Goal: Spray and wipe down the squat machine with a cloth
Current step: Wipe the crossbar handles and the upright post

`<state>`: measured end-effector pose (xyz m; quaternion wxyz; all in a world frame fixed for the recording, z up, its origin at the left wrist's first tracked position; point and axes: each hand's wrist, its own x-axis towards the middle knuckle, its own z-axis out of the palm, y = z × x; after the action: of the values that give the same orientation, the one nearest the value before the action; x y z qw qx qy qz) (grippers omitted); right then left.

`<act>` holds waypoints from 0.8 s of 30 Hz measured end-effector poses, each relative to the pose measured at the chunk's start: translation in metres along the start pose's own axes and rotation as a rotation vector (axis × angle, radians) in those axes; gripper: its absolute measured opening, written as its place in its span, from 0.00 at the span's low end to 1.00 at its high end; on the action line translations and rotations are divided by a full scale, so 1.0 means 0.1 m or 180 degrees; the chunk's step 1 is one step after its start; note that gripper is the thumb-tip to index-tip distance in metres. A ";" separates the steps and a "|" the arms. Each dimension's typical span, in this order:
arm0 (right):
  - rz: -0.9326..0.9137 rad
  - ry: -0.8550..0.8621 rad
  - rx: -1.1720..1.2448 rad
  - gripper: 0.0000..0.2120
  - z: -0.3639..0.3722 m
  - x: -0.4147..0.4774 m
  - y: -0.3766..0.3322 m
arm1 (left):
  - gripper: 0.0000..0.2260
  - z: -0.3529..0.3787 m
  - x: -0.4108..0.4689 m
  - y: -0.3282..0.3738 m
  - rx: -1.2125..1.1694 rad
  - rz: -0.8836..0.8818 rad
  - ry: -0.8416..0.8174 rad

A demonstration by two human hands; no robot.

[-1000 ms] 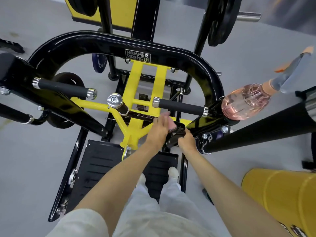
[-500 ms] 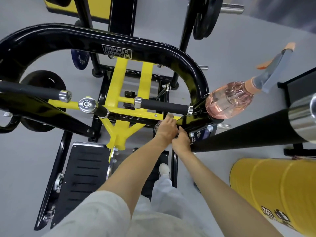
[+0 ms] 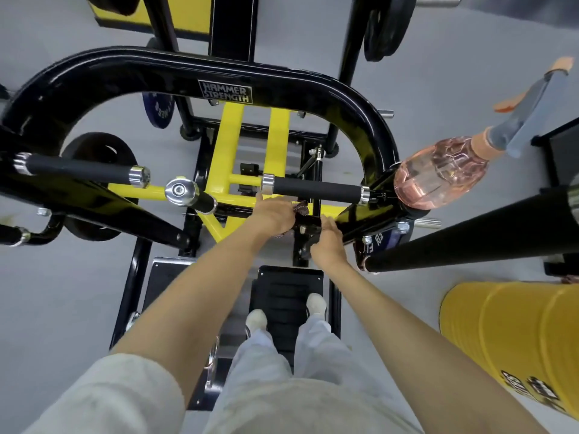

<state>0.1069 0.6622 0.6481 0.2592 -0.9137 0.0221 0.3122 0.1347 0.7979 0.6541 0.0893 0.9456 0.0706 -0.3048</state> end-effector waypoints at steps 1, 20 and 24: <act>-0.0056 0.0024 -0.0132 0.35 0.03 0.01 -0.03 | 0.08 -0.02 -0.04 -0.08 0.0040 -0.0085 -0.0015; -0.0215 0.0221 -0.0748 0.35 0.28 -0.05 -0.28 | 0.14 -0.11 -0.68 -0.51 0.3823 -0.0669 -0.0028; -0.0178 0.0314 -0.0758 0.35 0.32 -0.09 -0.33 | 0.14 0.25 -0.81 -0.64 0.3463 -0.0536 0.0426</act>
<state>0.0890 0.7052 0.6472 0.1562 -0.9525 -0.0279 0.2600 0.0436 0.8489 0.6739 -0.4414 0.8637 -0.0162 -0.2426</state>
